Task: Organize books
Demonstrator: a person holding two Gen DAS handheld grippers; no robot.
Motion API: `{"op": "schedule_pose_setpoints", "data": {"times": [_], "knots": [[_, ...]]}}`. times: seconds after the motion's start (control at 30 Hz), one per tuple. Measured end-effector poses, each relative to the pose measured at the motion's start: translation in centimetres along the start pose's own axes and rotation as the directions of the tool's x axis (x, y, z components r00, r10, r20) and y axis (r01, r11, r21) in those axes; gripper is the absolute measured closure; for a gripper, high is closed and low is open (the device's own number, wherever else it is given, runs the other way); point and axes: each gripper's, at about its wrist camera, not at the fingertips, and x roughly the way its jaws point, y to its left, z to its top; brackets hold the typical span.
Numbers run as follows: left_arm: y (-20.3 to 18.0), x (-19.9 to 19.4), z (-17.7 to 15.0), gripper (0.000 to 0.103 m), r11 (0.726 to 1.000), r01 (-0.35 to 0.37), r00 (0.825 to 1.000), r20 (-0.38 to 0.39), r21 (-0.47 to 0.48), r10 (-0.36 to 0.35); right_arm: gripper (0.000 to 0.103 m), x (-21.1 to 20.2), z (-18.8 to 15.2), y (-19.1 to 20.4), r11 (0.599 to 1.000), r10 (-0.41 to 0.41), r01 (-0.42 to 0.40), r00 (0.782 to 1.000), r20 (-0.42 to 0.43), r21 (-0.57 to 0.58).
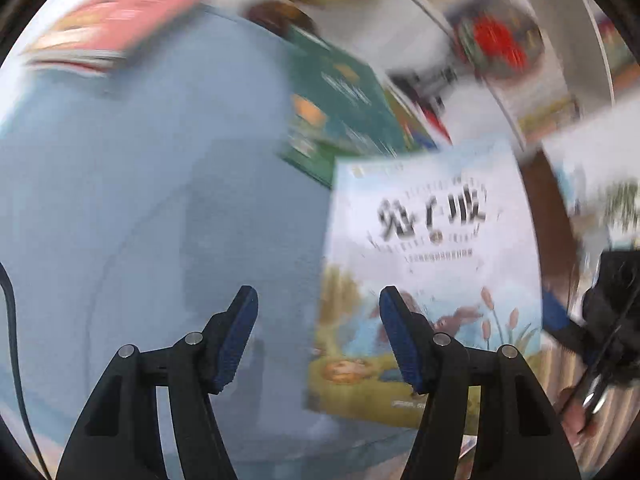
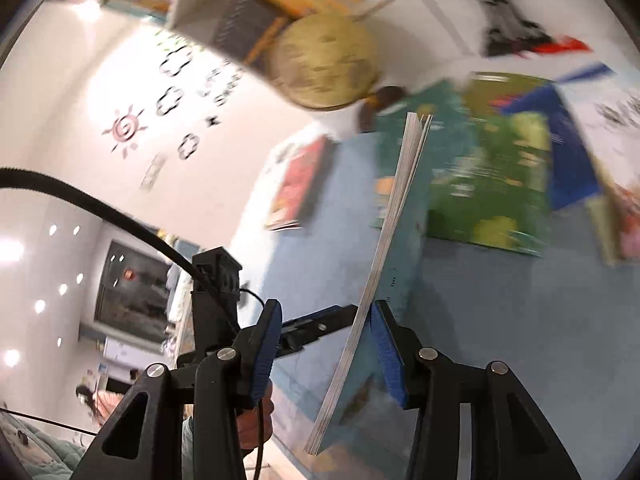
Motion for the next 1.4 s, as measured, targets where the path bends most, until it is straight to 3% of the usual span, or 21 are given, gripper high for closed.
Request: {"op": "schedule_pose_setpoints", "data": {"times": [0.1,0.2,0.33,0.4,0.47,0.63,0.8,1.0,1.13,1.23,1.33,1.4], "knots": [[3.3,-3.8,0.8,0.043,0.997,0.005,0.996,0.084,-0.073,0.001,0.057,2.6,-0.2,1.9,1.0,0.009,-0.01,0.999,-0.034,-0.025],[5.1,-5.3,1.3,0.043,0.989,0.072,0.992,0.112,-0.131,-0.057,0.057,4.6,-0.8,2.6,1.0,0.026,-0.028,0.997,-0.078,-0.015],[4.8,-4.2,1.3,0.043,0.977,0.163,0.985,0.084,-0.138,-0.153,0.057,6.4,-1.1,2.6,1.0,-0.001,0.0,0.995,-0.097,-0.019],[3.6,-2.9,1.1,0.043,0.964,0.23,0.973,0.053,-0.13,-0.225,0.057,6.4,-1.0,2.4,1.0,0.0,-0.001,0.996,-0.092,-0.008],[2.0,-2.2,0.5,0.043,0.962,0.252,0.968,0.014,-0.099,-0.252,0.056,5.7,-1.0,2.7,0.998,-0.042,0.04,0.997,-0.068,-0.038],[-1.1,0.5,0.7,0.043,0.974,0.227,0.972,-0.064,-0.005,-0.227,0.056,3.0,-1.7,0.8,0.993,-0.12,0.12,0.992,-0.033,0.004],[-0.8,2.7,0.5,0.043,0.991,0.126,0.986,-0.117,0.035,-0.121,0.053,0.8,-3.2,-2.8,0.971,-0.225,0.227,0.974,-0.034,0.077],[-1.8,5.8,-1.6,0.043,0.987,0.012,0.976,-0.216,0.162,0.024,0.053,1.3,-6.0,-6.5,0.9,-0.415,0.426,0.902,-0.117,0.09],[-2.8,6.4,-2.9,0.043,0.972,0.008,0.971,-0.235,0.236,0.049,0.053,1.9,-6.8,-6.9,0.883,-0.456,0.465,0.882,-0.118,0.064],[-3.3,6.6,-3.0,0.042,0.96,0.002,0.967,-0.246,0.281,0.071,0.053,2.8,-7.4,-7.0,0.835,-0.542,0.55,0.829,-0.138,0.025],[-3.4,6.8,-3.0,0.042,0.958,0.0,0.967,-0.245,0.288,0.073,0.053,2.8,-8.4,-7.3,0.803,-0.591,0.596,0.796,-0.132,0.001],[-3.7,7.0,-3.3,0.042,0.961,0.019,0.967,-0.251,0.277,0.053,0.054,3.0,-9.1,-7.5,0.808,-0.586,0.59,0.8,-0.13,-0.012]]}}
